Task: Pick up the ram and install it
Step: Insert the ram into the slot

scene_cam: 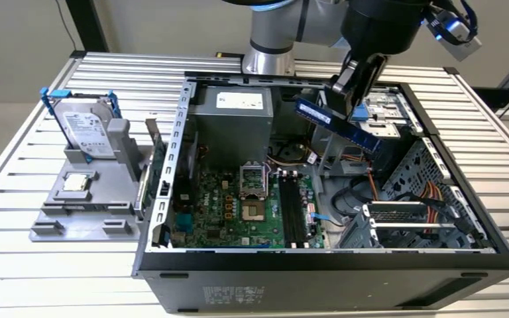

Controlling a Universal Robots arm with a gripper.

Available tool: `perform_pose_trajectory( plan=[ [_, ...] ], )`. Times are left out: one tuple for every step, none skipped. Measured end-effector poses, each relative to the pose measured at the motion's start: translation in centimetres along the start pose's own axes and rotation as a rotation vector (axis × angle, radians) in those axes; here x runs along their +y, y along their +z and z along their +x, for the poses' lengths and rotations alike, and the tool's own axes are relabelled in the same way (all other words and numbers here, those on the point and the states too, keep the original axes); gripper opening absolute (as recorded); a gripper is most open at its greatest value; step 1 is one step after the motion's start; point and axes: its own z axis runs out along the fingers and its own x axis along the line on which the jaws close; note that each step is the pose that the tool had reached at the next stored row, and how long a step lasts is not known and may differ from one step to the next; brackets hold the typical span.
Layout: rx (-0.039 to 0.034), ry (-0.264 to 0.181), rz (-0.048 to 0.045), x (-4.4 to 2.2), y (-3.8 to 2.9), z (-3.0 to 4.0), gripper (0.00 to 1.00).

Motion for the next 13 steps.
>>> perform_pose_trajectory(
  plan=[
    [0.0001, 0.007, -0.0002, 0.00, 0.00, 0.00, 0.00],
    [0.0000, 0.014, -0.0005, 0.00, 0.00, 0.00, 0.00],
    [0.0001, 0.021, -0.0007, 0.00, 0.00, 0.00, 0.00],
    [0.0001, 0.029, -0.0009, 0.00, 0.00, 0.00, 0.00],
    [0.0001, 0.036, -0.0011, 0.00, 0.00, 0.00, 0.00],
    [0.0001, 0.043, -0.0013, 0.00, 0.00, 0.00, 0.00],
    [0.0002, 0.050, -0.0015, 0.00, 0.00, 0.00, 0.00],
    [0.0002, 0.057, -0.0018, 0.00, 0.00, 0.00, 0.00],
    [0.0003, 0.065, -0.0020, 0.00, 0.00, 0.00, 0.00],
    [0.0003, 0.073, -0.0022, 0.00, 0.00, 0.00, 0.00],
    [0.0004, 0.081, -0.0025, 0.00, 0.00, 0.00, 0.00],
    [0.0004, 0.090, -0.0027, 0.00, 0.00, 0.00, 0.00],
    [0.0004, 0.099, -0.0030, 0.00, 0.00, 0.00, 0.00]
  ],
)
